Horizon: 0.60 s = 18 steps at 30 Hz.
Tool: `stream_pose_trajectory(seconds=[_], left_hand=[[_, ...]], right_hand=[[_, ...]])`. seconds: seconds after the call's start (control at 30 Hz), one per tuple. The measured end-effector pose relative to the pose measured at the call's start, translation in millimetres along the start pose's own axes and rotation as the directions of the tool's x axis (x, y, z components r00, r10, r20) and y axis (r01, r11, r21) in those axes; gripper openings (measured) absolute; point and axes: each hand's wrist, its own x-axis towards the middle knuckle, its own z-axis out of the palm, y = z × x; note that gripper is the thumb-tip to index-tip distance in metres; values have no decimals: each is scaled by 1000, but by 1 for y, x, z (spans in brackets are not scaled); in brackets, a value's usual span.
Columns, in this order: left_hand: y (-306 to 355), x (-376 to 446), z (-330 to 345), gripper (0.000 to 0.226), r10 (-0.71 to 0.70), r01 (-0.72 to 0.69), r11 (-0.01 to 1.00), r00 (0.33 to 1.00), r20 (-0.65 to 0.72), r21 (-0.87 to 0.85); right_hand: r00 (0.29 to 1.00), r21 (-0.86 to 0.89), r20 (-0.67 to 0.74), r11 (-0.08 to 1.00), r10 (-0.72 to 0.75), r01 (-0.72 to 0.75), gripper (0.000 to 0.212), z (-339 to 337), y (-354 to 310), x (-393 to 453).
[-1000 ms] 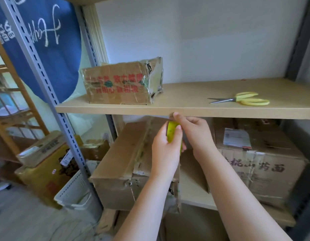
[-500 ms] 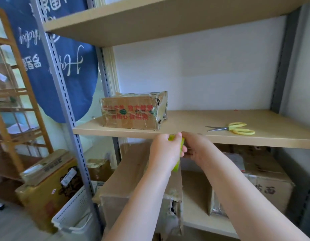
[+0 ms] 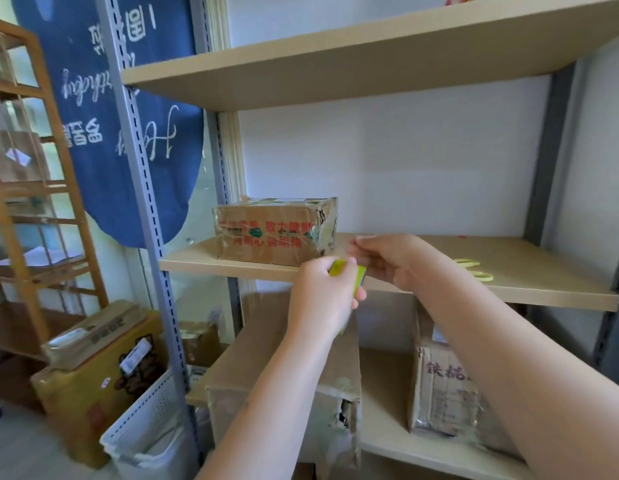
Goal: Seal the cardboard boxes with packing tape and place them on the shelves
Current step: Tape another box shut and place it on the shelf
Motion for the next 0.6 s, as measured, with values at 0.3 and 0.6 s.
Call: stream_pose_trajectory(seconds=[0.3, 0.6], left_hand=[[-89, -82, 9, 52, -318, 335, 920, 942, 111, -204], [-197, -125, 24, 23, -374, 398, 917, 876, 305, -18]], right_hand=[[988, -257, 109, 957, -111, 136, 19, -28, 111, -17], [997, -188, 11, 980, -72, 72, 15, -23, 230, -11]])
